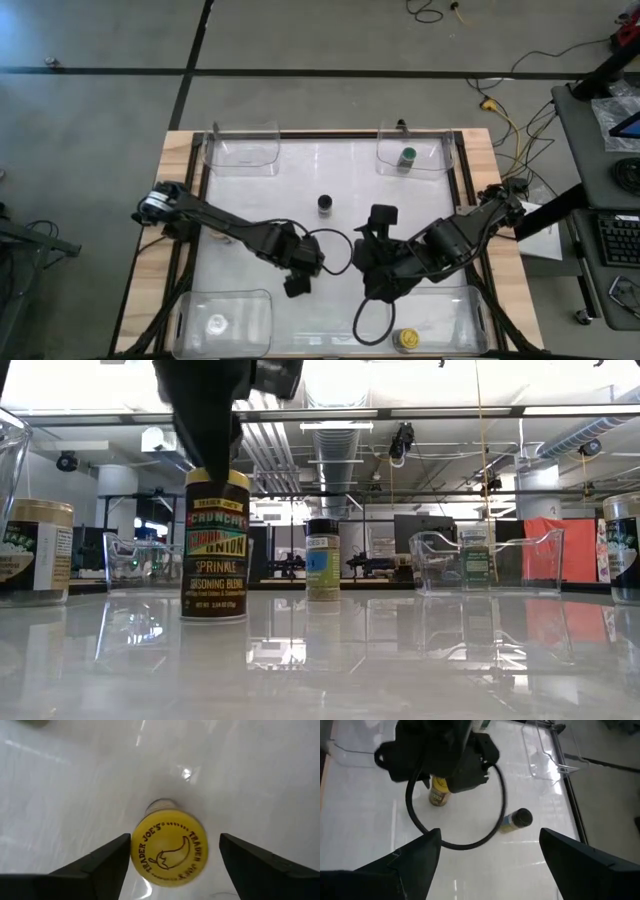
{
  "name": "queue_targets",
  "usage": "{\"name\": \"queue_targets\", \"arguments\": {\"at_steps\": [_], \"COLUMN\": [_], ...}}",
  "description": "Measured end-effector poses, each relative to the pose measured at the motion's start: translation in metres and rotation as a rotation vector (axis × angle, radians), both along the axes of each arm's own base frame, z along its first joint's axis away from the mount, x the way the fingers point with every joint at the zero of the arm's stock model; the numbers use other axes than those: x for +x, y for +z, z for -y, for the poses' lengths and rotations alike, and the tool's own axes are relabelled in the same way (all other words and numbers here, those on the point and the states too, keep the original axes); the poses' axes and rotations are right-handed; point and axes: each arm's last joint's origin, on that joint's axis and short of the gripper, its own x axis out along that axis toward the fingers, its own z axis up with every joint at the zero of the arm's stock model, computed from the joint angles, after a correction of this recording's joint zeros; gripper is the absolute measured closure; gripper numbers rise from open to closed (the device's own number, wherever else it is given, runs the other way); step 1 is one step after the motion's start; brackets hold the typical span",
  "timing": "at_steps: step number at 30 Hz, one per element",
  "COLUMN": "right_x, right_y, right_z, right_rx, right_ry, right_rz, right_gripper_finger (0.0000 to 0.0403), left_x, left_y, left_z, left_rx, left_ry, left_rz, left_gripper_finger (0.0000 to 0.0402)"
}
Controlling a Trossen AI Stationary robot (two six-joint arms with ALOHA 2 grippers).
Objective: Sort spices by type
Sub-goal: Put the yellow seasoning bottle into the bottom right transparent bin
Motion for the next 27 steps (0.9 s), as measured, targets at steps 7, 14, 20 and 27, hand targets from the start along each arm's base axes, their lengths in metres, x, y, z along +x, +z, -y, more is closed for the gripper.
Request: {"name": "queue_targets", "arguments": {"at_steps": [7, 14, 20, 27], "right_x": [0.002, 0.006, 0.023, 0.056], "right_y": [-0.015, -0.039, -0.071, -0.120], "right_z": [-0.003, -0.005, -0.011, 0.001], "right_rx": [-0.002, -0.008, 0.014, 0.144], "right_ry": [0.033, -0.012, 0.017, 0.077], "right_rz": [-0.075, -0.132, -0.101, -0.039], "right_gripper_finger": [0.0059, 0.0040, 0.0039, 0.0039], "left_x": [-0.001, -0.028, -0.065, -0.100], "left_y": [0.026, 0.073, 0.112, 0.129], "left_z": [0.009, 0.009, 0.003, -0.006], "left_rx": [0.021, 0.144, 0.179, 0.138], "left_ry": [-0.093, -0.176, -0.159, -0.067], "left_rz": [0.032, 0.053, 0.179, 0.257], "left_gripper_finger": [0.0093, 0.0086, 0.0086, 0.0086]}}
